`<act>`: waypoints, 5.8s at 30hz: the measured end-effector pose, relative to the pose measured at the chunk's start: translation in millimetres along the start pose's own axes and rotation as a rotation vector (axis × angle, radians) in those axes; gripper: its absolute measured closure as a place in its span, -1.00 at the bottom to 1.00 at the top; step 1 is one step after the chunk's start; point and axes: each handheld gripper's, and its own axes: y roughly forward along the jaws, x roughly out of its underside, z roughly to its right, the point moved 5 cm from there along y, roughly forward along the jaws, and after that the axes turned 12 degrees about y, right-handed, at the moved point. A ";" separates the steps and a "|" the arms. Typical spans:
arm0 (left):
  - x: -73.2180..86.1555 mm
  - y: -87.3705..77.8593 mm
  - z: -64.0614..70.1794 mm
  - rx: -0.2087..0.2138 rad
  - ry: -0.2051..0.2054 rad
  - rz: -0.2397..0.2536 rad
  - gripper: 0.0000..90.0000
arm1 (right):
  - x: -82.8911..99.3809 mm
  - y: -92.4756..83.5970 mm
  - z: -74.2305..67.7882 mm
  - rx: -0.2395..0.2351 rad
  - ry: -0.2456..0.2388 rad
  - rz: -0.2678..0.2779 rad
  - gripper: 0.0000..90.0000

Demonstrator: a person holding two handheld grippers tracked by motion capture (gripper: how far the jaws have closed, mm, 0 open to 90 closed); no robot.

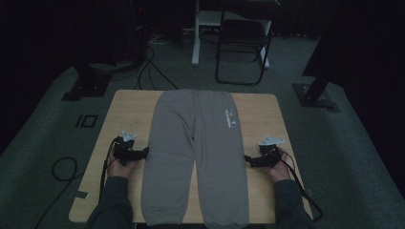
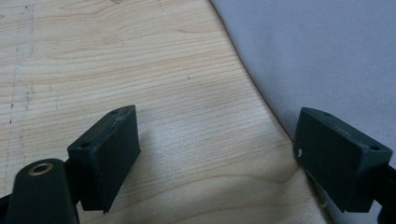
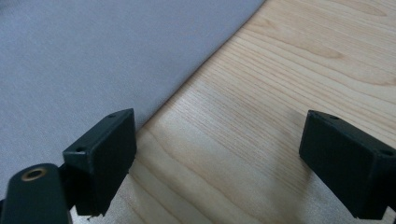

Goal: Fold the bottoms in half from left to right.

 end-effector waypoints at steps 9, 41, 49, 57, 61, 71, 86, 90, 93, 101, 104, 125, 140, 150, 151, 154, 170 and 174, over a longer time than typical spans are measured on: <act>1.5 -1.7 0.3 0.009 0.009 0.005 -0.65 | 0.5 -0.3 -0.7 -0.007 -0.006 -0.002 -0.74; -19.5 -3.3 28.3 0.077 0.022 0.052 -0.21 | 1.0 -0.4 -7.0 -0.018 -0.014 0.005 -0.65; -24.4 4.4 29.4 0.079 0.034 0.035 -0.21 | 1.0 -0.4 -7.1 -0.017 -0.013 0.005 -0.65; -26.2 12.8 29.5 0.068 0.045 0.012 -0.22 | 1.1 -0.4 -7.2 -0.017 -0.013 0.005 -0.65; -29.6 15.5 30.5 0.070 0.045 0.003 -0.26 | 1.1 -0.4 -7.3 -0.015 -0.013 0.006 -0.65; -33.5 14.4 38.5 0.082 0.048 0.008 0.34 | 1.2 -0.8 -7.7 -0.014 -0.009 0.011 -0.56; -23.5 3.1 40.2 0.155 0.032 0.013 0.96 | -10.4 5.3 -23.9 -0.048 -0.007 0.060 0.12; -20.8 2.1 37.5 0.175 0.016 0.031 0.96 | -9.0 8.4 -22.6 -0.038 -0.013 0.047 0.11; -24.2 0.4 39.5 0.212 -0.006 0.055 0.97 | -8.8 8.3 -22.1 -0.044 -0.012 0.044 0.08; -53.7 -13.0 60.8 0.266 0.053 0.148 0.97 | -8.2 8.2 -23.1 -0.048 -0.019 0.041 0.01; -67.0 -15.8 70.8 0.291 0.082 0.173 0.97 | -8.3 8.1 -23.1 -0.077 -0.010 0.035 -0.10; -170.6 -17.2 166.8 0.433 0.304 0.253 0.97 | -1.7 -5.6 12.9 0.046 0.049 0.057 -0.10; -229.3 -6.2 262.5 0.590 0.415 0.285 0.97 | -1.8 -5.6 13.0 0.042 0.053 0.055 -0.11; -205.7 23.2 269.5 0.583 0.411 0.191 0.52 | -1.8 -5.6 13.0 0.043 0.053 0.055 -0.11; -201.1 21.2 257.3 0.561 0.394 0.187 0.46 | -1.9 -5.8 13.1 0.045 0.064 0.057 -0.10; -189.7 18.0 238.8 0.545 0.373 0.175 0.44 | -4.5 -6.8 12.1 0.059 0.076 0.058 -0.08; -87.3 17.4 245.5 0.519 0.400 0.054 0.35 | -26.6 -5.8 -27.5 -0.005 0.022 0.129 0.33; -86.0 17.7 240.1 0.495 0.408 0.058 0.38 | -19.6 6.0 -30.7 0.010 0.016 0.069 0.42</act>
